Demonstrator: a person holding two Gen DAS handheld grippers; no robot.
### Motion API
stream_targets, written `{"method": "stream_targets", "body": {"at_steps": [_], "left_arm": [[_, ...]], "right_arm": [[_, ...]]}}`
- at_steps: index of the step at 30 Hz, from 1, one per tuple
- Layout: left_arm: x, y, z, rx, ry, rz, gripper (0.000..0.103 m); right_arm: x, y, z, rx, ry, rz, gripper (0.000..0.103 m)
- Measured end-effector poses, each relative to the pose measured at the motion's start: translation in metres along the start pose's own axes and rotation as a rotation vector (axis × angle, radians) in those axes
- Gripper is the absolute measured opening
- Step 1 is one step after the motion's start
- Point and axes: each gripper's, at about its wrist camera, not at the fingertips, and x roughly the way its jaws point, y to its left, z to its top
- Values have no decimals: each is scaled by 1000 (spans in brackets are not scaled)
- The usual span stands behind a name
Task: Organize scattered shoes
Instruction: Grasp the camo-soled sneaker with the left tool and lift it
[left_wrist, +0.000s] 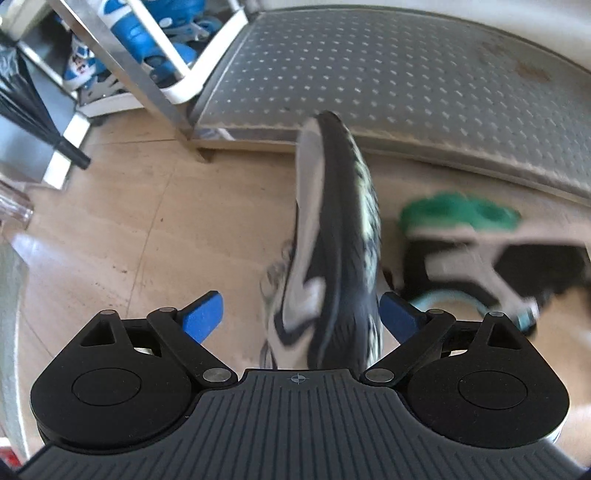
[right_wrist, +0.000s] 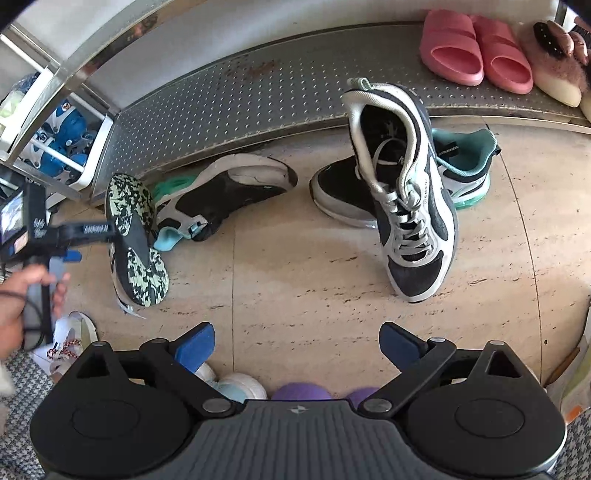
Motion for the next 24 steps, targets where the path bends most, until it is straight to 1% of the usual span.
{"method": "stream_targets", "body": {"at_steps": [2,4,7,8,9,11,12,14,15,16,18,20,21,23,24], "left_arm": [[11,-5,16,25,-29,16,97],[22,-13,25,61,-31,35,98],[43,-25,28,122,0,47,96],[46,-27,26,138,9,21,83],[49,-29,25,152,16,-6,66],[42,-30,19,164,-5,-64,61],[37,-31,15,184,-11,-61,59],[25,-34,6,223,-24,-55,57],[20,-33,3,233,-32,-46,56],[4,-30,-5,251,-48,-36,56],[-11,-25,-10,270,-52,-47,56],[-45,-17,-19,317,-75,-80,56],[-55,-17,-21,336,-85,-88,56],[-90,-19,-33,415,-125,-117,56],[-111,-25,-43,475,-151,-131,56]], "right_arm": [[2,-1,1,4,6,-4,98],[3,-2,2,10,10,-7,99],[8,-5,6,13,25,-17,99],[9,-6,7,12,31,-21,99],[10,-6,7,11,36,-23,99],[11,-7,9,9,40,-28,99],[10,-7,9,9,41,-29,99],[7,-5,9,3,36,-19,99],[5,-4,9,-1,33,-13,99],[3,-4,8,-4,30,-7,99],[-3,-3,7,-10,19,4,99],[-10,-3,5,-13,2,11,99],[-12,-4,4,-11,-6,12,99],[-17,-9,1,1,-22,8,99],[-18,-12,0,11,-29,3,99]]}}
